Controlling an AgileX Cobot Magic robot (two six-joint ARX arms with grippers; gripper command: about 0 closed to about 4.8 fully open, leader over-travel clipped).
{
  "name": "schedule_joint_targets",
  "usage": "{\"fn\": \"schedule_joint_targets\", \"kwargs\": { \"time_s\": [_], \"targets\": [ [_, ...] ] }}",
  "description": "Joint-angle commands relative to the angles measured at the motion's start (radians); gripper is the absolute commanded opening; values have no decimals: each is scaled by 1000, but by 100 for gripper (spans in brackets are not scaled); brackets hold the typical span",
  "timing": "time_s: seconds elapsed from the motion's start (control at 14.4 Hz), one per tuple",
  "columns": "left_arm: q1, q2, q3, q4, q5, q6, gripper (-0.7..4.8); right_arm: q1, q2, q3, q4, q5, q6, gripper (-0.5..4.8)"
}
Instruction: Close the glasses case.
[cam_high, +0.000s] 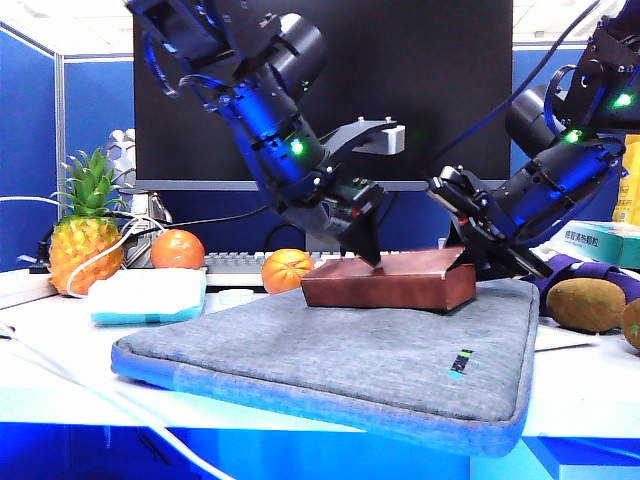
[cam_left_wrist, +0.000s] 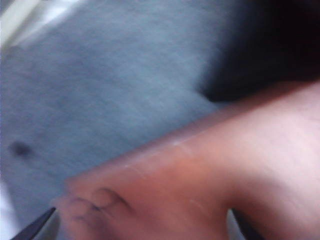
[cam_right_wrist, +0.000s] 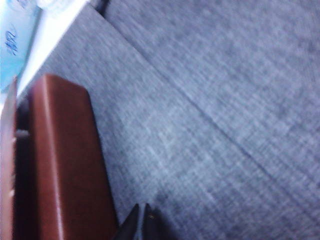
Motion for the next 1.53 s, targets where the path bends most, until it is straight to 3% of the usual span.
{"fn": "schedule_joint_targets", "kwargs": {
  "time_s": [0.07, 0.28, 0.49, 0.69, 0.83, 0.97, 1.04, 1.11, 1.18, 1.32, 1.53],
  "targets": [
    [-2, 12, 79, 18, -53, 6, 442, 2, -5, 3, 3, -6, -3, -1],
    [-2, 12, 129, 6, -142, 14, 442, -1, -5, 3, 57, 2, -11, -1],
    [3, 9, 189, -114, -165, 24, 442, -31, -6, 66, 131, 64, -27, -1],
    [2, -73, 227, -166, -297, 77, 443, -82, -44, 158, 121, 17, -27, -1],
    [18, -216, 227, -156, -227, 16, 443, -110, -153, 183, 134, 21, -31, -1],
    [97, -360, 222, -156, -117, -91, 443, -131, -294, 182, 138, 23, -52, -1],
    [200, -465, 215, -215, -65, -173, 443, -153, -432, 175, 126, 38, -56, -1],
    [287, -545, 187, -254, 8, -196, 443, -156, -535, 163, 124, 82, -87, -1],
    [364, -633, 127, -258, 69, -195, 443, -156, -634, 148, 119, 144, -124, -1],
    [498, -818, -27, -218, 94, -184, 443, -155, -789, 109, 98, 196, -185, -1],
    [549, -1167, -331, -60, 79, -146, 443, -154, -1012, -69, 104, 274, -185, -1]
  ]
}}
